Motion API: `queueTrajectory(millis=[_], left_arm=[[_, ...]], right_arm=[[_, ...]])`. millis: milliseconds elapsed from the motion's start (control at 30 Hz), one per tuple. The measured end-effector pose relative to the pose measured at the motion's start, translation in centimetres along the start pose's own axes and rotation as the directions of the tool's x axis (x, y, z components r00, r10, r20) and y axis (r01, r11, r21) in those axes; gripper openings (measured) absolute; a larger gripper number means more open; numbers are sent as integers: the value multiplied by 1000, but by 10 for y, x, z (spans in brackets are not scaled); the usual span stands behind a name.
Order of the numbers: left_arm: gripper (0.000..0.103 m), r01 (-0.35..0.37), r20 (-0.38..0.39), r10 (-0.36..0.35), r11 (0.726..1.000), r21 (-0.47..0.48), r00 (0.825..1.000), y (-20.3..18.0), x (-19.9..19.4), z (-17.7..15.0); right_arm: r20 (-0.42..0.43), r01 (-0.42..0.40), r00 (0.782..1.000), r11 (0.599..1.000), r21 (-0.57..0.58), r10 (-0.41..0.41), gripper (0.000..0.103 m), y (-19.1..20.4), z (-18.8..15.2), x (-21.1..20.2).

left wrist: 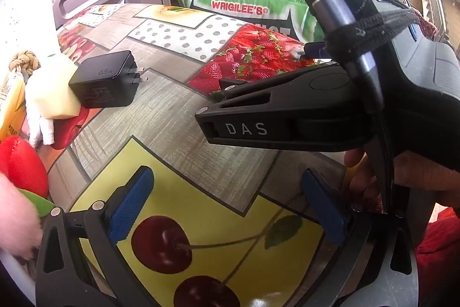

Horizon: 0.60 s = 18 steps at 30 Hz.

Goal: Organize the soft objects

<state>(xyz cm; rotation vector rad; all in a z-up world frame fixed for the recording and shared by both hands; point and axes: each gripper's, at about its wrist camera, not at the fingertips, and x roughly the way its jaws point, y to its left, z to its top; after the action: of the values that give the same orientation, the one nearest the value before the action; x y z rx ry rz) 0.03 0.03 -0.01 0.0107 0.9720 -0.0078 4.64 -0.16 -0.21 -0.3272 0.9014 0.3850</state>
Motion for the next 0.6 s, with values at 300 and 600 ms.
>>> queueTrajectory(millis=[300, 600], left_arm=[[102, 0, 0, 0, 1000, 0, 1000, 0, 0, 0], [102, 0, 0, 0, 1000, 0, 1000, 0, 0, 0]], right_arm=[[0, 3, 1000, 1000, -3, -3, 103, -2, -1, -1], [-4, 4, 1000, 1000, -1, -4, 103, 0, 0, -1]])
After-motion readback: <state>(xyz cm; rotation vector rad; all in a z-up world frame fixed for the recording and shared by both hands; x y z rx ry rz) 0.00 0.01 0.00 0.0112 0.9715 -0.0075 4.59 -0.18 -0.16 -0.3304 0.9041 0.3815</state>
